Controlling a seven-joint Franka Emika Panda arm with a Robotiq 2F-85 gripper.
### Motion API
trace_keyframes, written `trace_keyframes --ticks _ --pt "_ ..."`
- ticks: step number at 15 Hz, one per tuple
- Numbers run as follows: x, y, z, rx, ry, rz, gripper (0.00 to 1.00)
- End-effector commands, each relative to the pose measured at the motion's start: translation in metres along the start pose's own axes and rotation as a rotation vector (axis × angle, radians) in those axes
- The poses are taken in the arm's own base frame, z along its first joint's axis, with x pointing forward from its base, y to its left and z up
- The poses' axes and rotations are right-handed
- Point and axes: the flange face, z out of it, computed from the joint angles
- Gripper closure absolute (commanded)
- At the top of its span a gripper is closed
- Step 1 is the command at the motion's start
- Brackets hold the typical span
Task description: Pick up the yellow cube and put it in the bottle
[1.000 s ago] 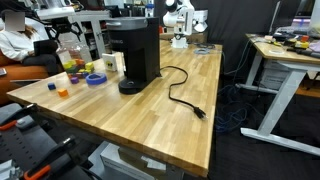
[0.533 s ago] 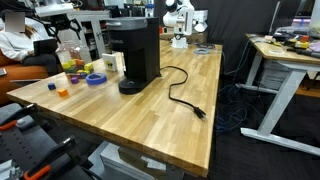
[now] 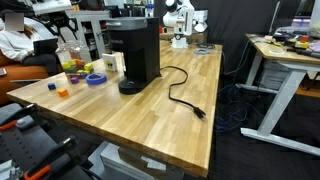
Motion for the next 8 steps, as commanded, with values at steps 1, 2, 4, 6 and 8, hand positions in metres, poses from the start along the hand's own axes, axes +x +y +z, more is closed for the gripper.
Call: trace_keyframes --ticks 1,2,4,6,8 --pt "-0.013 -0.013 -0.022 -0.041 0.029 0.001 0.73" --pt "-0.014 -0.018 -0.030 -0.048 0.036 -0.002 0.78" --pt "-0.017 -0.034 -0.049 -0.071 0.056 -0.012 0.92" --pt "-0.020 -0.053 -0.070 -0.091 0.082 -0.018 1.00" --pt "-0.026 -0.074 -0.087 -0.109 0.107 -0.011 1.00"
